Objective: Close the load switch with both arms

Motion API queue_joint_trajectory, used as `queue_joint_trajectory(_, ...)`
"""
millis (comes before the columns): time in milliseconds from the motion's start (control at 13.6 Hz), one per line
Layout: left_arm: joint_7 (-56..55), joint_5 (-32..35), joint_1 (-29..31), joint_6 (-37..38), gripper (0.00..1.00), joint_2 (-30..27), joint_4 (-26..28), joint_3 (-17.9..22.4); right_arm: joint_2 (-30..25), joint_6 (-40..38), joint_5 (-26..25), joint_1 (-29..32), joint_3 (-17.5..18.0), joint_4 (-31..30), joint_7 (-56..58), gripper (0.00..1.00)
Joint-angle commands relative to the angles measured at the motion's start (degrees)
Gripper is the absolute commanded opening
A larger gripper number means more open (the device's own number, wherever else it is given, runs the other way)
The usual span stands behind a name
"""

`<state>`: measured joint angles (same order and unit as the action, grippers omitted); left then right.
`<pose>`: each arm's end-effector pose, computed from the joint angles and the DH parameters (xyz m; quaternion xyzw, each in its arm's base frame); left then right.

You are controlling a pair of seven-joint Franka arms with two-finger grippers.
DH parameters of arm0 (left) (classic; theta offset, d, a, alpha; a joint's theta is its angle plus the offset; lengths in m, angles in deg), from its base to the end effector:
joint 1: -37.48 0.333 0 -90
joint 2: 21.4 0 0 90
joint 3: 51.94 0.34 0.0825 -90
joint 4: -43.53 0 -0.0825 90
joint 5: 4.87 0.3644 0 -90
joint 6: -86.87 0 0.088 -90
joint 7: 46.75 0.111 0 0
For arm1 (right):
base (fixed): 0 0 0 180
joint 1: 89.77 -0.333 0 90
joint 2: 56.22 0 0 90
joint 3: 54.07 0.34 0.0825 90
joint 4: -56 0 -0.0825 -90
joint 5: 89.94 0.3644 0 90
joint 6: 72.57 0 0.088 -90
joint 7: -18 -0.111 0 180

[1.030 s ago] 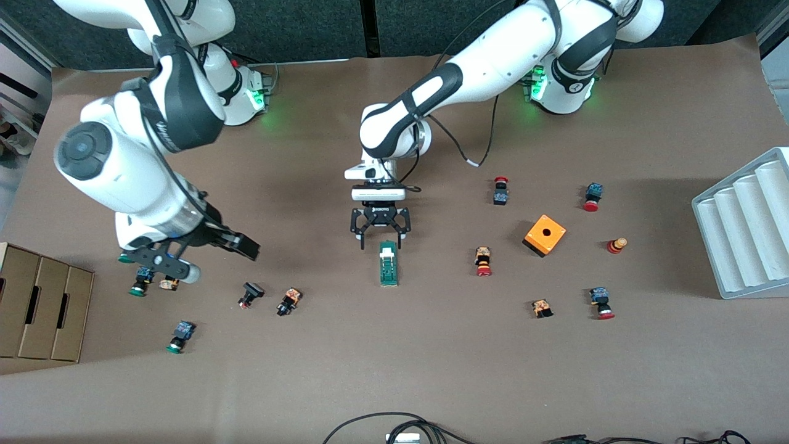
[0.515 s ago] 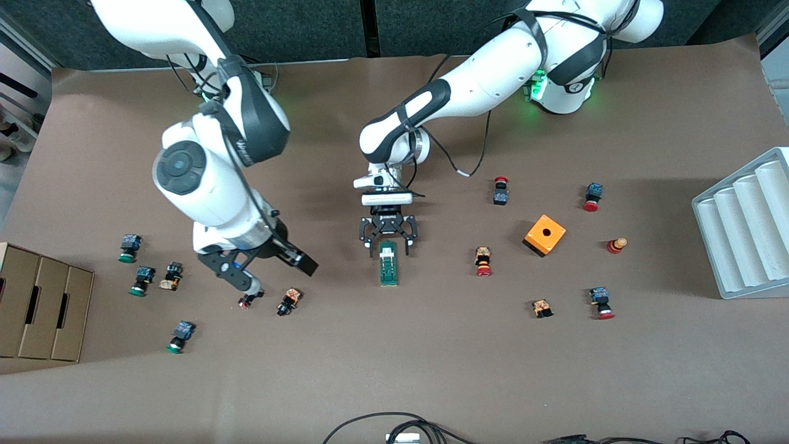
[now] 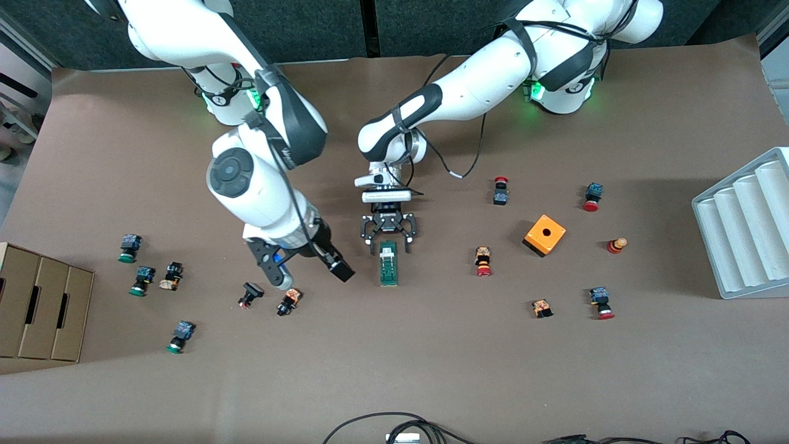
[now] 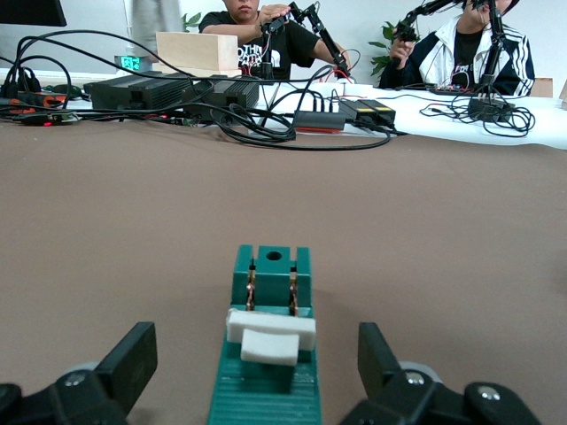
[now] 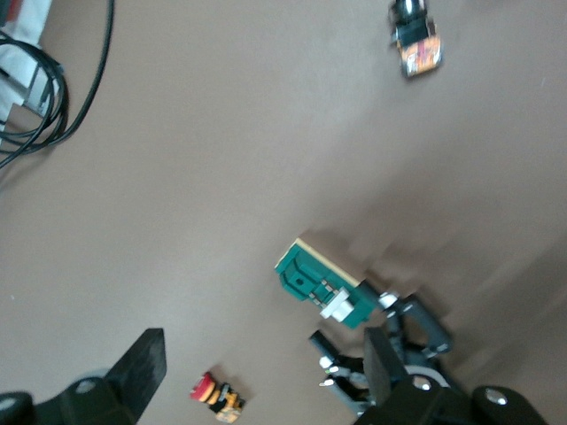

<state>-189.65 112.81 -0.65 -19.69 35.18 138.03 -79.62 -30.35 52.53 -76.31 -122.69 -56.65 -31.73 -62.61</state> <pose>0.3863 -0.5593 0.1157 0.8155 0.0375 0.5775 0.0098 0.5952 0.3655 0.4425 -0.8720 0.4698 0.0207 0.1357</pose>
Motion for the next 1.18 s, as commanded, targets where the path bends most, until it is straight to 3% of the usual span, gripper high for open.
queue_joint_trajectory(0,0.9,0.9,-1.2,1.0,0.99,2.3,-3.7,0.2,5.0,4.9,1.8,-3.9,-0.8,2.1,-7.6,0.99)
queue_joint_trajectory(589,1.0,1.8,-1.2,1.1,0.97,4.2,-4.2,0.0,9.5,8.2,2.1,-5.5,-0.8,2.1,-12.6,0.99)
queue_joint_trajectory(809,1.0,1.8,-1.2,1.1,0.87,4.4,-4.2,-0.7,11.5,9.4,2.1,-5.6,-0.7,2.1,-17.2,0.98)
queue_joint_trajectory(1104,2.4,1.8,-1.3,1.2,0.83,5.3,-6.1,-1.5,12.7,9.5,4.0,-6.4,-0.7,2.0,-18.8,0.96)
